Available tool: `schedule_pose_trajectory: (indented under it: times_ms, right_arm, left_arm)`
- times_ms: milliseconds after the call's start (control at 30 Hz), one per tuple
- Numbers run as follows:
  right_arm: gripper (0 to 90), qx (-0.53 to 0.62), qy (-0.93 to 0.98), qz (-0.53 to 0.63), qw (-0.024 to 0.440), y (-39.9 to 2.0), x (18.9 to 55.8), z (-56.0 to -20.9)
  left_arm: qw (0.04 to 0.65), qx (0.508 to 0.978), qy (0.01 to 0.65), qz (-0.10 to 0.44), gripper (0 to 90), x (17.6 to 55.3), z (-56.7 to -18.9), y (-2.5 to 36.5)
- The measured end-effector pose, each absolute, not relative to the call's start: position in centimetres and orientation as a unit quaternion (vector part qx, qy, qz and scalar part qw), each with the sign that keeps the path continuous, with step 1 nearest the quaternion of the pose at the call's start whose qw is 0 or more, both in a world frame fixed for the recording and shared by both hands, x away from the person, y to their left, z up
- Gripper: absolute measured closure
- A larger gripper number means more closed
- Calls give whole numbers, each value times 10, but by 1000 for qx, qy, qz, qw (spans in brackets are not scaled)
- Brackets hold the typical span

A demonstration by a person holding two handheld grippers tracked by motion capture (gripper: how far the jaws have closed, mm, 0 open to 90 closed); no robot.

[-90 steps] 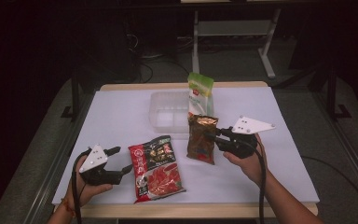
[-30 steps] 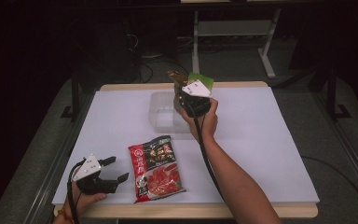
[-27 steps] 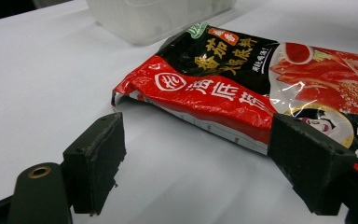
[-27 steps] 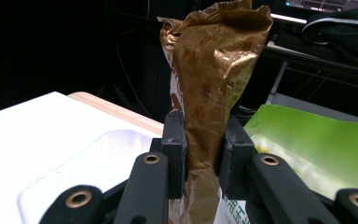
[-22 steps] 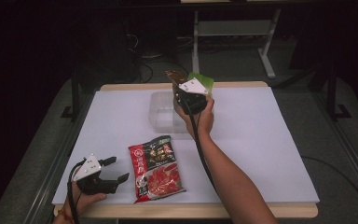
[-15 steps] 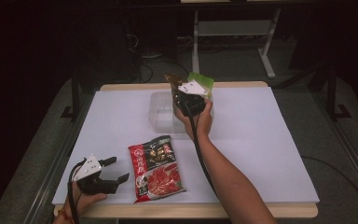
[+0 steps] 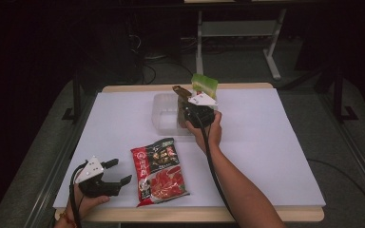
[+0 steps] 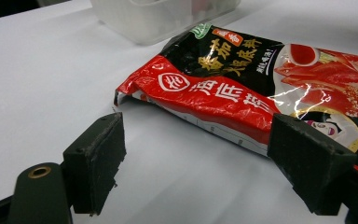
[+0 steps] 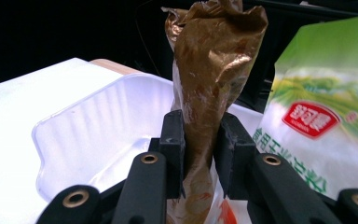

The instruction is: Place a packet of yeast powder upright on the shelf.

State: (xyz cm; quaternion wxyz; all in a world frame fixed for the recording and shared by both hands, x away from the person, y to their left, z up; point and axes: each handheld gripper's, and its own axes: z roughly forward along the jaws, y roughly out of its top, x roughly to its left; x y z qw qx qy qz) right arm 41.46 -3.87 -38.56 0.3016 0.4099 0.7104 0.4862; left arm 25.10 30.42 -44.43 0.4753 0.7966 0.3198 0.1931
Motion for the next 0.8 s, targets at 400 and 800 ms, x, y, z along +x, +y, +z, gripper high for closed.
schedule_pose_trajectory:
  times_ms: [400,800]
  right_arm:
    - [644,381,734,475,301,-57,406,-389]
    - [628,357,749,476,292,-72,391,-384]
  left_arm:
    - [462,796,332,208,188,250,-444,304]
    - [455,801,334,201,188,251,-445,303]
